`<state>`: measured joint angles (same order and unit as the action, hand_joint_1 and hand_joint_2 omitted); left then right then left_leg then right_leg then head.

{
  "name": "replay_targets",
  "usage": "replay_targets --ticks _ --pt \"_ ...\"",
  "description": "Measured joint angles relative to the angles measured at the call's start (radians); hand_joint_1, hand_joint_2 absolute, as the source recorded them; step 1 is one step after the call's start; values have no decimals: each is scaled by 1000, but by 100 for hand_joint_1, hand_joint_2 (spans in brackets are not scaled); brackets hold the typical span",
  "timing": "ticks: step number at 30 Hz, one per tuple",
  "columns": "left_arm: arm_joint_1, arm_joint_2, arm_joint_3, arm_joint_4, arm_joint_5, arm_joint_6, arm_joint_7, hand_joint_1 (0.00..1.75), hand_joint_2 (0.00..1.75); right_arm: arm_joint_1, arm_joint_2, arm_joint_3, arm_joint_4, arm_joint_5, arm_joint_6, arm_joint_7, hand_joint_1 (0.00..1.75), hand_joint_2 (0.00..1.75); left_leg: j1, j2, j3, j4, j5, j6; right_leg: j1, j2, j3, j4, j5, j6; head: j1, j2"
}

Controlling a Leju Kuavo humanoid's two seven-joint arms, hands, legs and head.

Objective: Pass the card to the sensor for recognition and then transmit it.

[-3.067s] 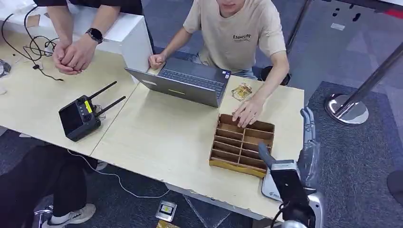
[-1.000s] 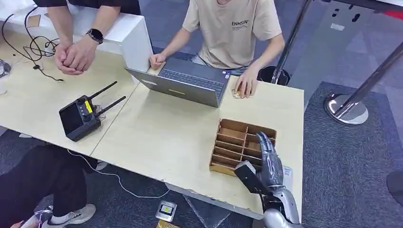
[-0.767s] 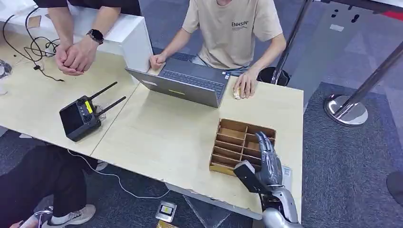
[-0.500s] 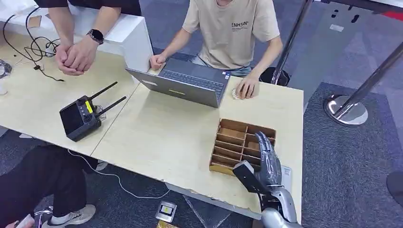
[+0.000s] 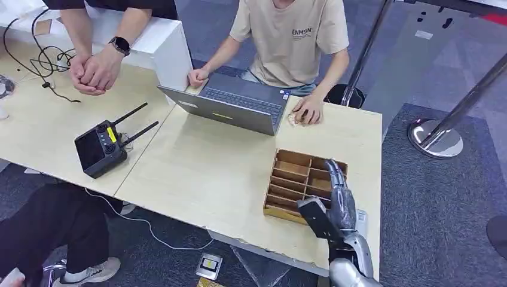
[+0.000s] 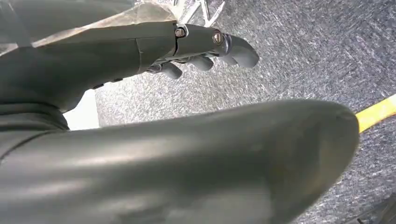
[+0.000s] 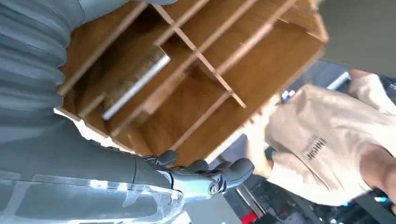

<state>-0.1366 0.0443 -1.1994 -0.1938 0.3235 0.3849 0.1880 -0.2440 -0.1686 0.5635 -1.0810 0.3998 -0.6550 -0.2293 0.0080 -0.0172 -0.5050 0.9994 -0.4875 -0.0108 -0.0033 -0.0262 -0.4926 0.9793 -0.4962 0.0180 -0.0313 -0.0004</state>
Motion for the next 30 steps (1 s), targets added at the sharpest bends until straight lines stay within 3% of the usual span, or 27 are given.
replay_targets --ticks 10,11,15,16,17,18,30 --pt "0 5 0 0 -3 -5 0 0 0 9 -16 -23 -121 65 5 33 0 175 0 0 0 0 0 0 0 0 0 0 0 0 0 0" --pt "0 5 0 0 -3 -5 0 0 0 11 -18 -26 -130 77 5 40 0 0 0 0 0 0 0 0 0 0 0 0 0 0 0 0" --pt "0 6 1 0 -3 1 -2 0 0 17 -31 -27 -168 152 5 88 0 0 0 0 0 0 0 0 0 0 0 0 0 0 0 0" --pt "0 7 2 0 -3 2 -2 0 0 19 -37 -27 -180 176 5 102 16 175 0 0 0 0 0 0 0 0 0 0 0 0 0 0" --pt "0 7 2 0 -5 2 -3 0 0 22 -43 -28 -194 196 5 115 126 175 0 0 0 0 0 0 0 0 0 0 0 0 0 0" --pt "0 8 2 0 -7 2 -3 0 0 26 -48 -28 -208 215 6 128 175 175 0 0 0 0 0 0 0 0 0 0 0 0 0 0" --pt "0 11 2 0 -15 5 -20 0 0 47 -103 -44 -332 278 36 178 175 175 0 0 0 0 0 0 0 0 0 0 0 0 0 0"
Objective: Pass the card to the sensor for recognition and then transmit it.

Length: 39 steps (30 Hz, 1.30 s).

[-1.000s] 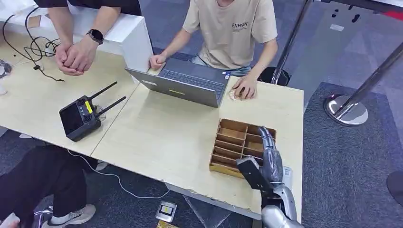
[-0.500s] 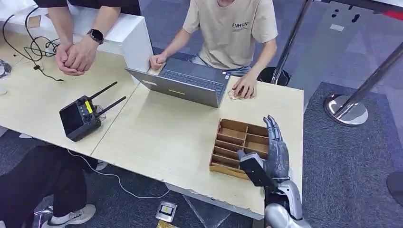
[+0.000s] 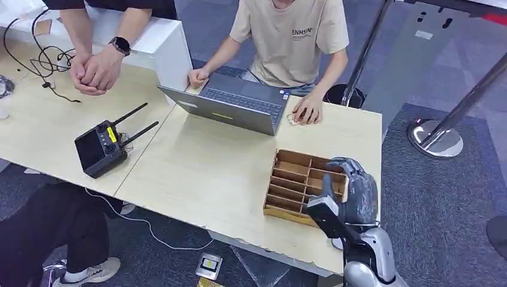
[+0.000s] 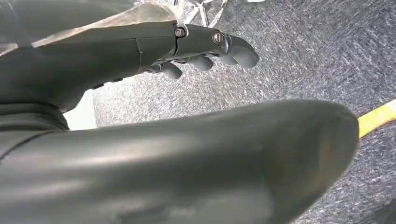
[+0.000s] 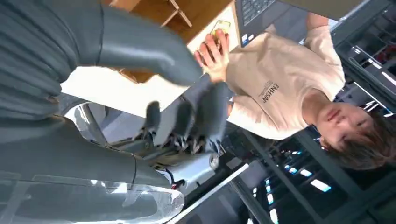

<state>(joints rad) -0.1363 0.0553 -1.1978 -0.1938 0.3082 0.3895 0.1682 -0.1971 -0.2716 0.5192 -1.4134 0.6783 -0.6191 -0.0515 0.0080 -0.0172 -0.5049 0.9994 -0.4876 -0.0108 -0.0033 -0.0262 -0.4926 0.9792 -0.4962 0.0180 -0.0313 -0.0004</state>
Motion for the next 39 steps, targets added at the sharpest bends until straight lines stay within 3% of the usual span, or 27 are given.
replay_targets --ticks 9,10,11,12,19,24,31,33,39 --pt "0 2 0 0 0 9 -1 0 0 1 -19 -2 -46 52 34 26 175 175 0 0 0 0 0 0 0 0 0 0 0 0 0 0" --pt "0 2 0 0 0 10 -1 0 0 1 -20 -1 -50 56 37 29 140 175 0 0 0 0 0 0 0 0 0 0 0 0 0 0" --pt "0 2 0 0 0 10 -1 0 0 1 -21 -1 -52 60 42 32 140 175 0 0 0 0 0 0 0 0 0 0 0 0 0 0" --pt "0 2 0 0 0 11 -1 0 0 1 -23 0 -55 62 44 34 0 175 0 0 0 0 0 0 0 0 0 0 0 0 0 0" --pt "0 3 0 0 -23 -5 2 0 0 1 -27 2 -56 90 53 51 0 175 0 0 -1 0 0 0 0 0 0 0 0 0 0 0" --pt "0 4 -1 0 -36 9 0 0 0 1 -40 10 -53 201 75 106 0 175 0 0 -1 0 0 0 0 0 0 0 0 0 0 0" --pt "0 5 -2 0 -37 11 0 0 0 0 -48 24 -40 219 91 121 0 175 0 0 -1 0 0 0 0 0 0 0 0 0 0 0" --pt "-1 6 -2 0 -58 9 -26 0 0 3 -49 26 -34 232 82 154 0 175 0 0 0 0 0 0 0 0 -1 0 0 0 0 0" --pt "-15 5 -3 -16 -70 16 7 0 0 31 -65 22 -13 212 70 125 0 175 0 0 -1 0 0 0 0 1 -1 0 0 0 0 0"
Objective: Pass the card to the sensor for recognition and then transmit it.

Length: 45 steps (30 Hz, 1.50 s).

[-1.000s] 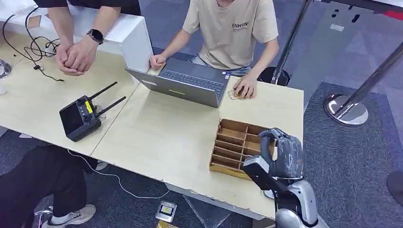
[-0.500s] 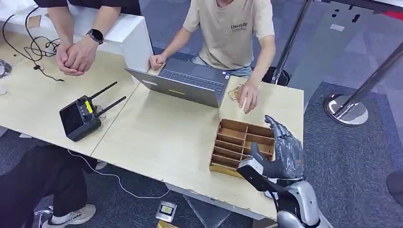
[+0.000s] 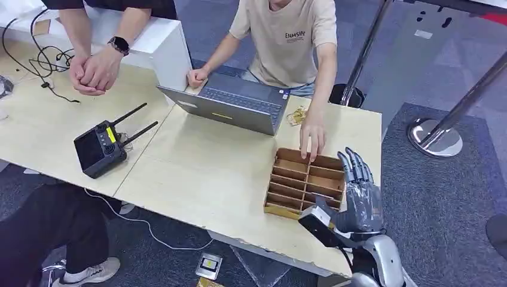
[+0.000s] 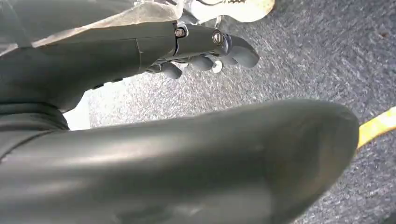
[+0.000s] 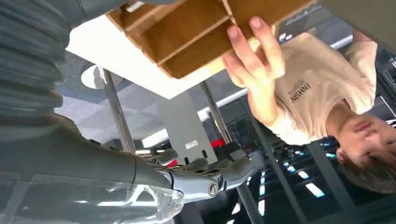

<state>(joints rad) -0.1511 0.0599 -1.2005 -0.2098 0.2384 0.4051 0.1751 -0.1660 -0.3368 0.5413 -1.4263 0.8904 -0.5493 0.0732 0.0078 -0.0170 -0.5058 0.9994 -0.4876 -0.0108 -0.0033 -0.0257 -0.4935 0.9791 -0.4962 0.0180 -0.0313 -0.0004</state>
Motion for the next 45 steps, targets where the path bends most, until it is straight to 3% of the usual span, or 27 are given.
replay_targets --ticks 13,32,33,34,35,45 --pt "-9 -10 0 -10 -22 -5 -5 0 0 2 -8 13 68 120 33 63 0 175 0 0 0 0 0 0 0 0 0 0 0 0 0 0" --pt "-2 -10 0 -10 -24 -2 -8 0 0 -6 -6 29 172 138 2 72 0 175 0 0 0 0 0 0 0 0 0 0 0 0 0 0" --pt "-2 -10 0 -10 -24 -2 -8 0 0 -6 -6 29 177 136 -1 72 10 175 0 0 0 0 0 0 0 0 0 0 0 0 0 0" --pt "-2 -10 0 -10 -26 -2 -8 0 0 -6 -6 29 182 135 -2 72 138 175 0 0 0 0 0 0 0 0 0 0 0 0 0 0" --pt "-2 -10 0 -10 -26 -2 -8 0 0 -7 -6 30 187 135 -3 72 175 175 0 0 0 0 0 0 0 0 0 0 0 0 0 0" --pt "-2 -10 0 -10 -33 -3 -8 0 0 -13 0 31 219 136 2 70 175 175 0 0 0 0 0 0 0 0 0 0 0 0 0 0"
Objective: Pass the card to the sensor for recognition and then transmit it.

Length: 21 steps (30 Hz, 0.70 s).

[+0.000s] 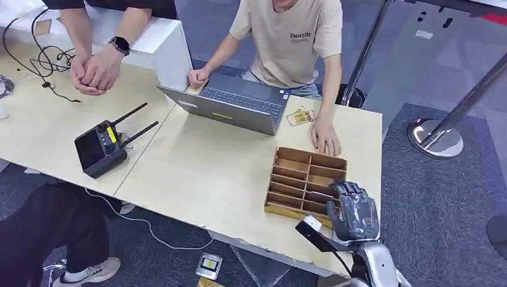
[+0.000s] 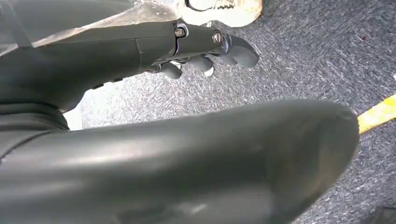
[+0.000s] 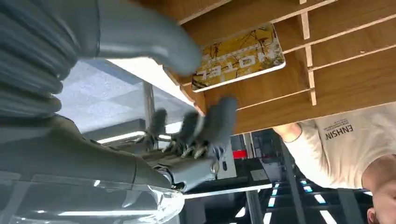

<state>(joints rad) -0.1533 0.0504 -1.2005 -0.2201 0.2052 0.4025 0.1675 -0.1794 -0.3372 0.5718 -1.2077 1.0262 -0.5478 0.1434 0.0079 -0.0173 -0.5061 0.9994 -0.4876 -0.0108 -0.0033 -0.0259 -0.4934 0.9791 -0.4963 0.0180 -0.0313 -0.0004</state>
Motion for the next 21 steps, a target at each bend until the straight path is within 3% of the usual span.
replay_targets --ticks 21 --pt "0 -3 0 0 0 1 1 0 0 -17 3 3 16 -3 16 -6 175 175 0 0 1 0 0 0 0 0 0 0 0 0 0 0"
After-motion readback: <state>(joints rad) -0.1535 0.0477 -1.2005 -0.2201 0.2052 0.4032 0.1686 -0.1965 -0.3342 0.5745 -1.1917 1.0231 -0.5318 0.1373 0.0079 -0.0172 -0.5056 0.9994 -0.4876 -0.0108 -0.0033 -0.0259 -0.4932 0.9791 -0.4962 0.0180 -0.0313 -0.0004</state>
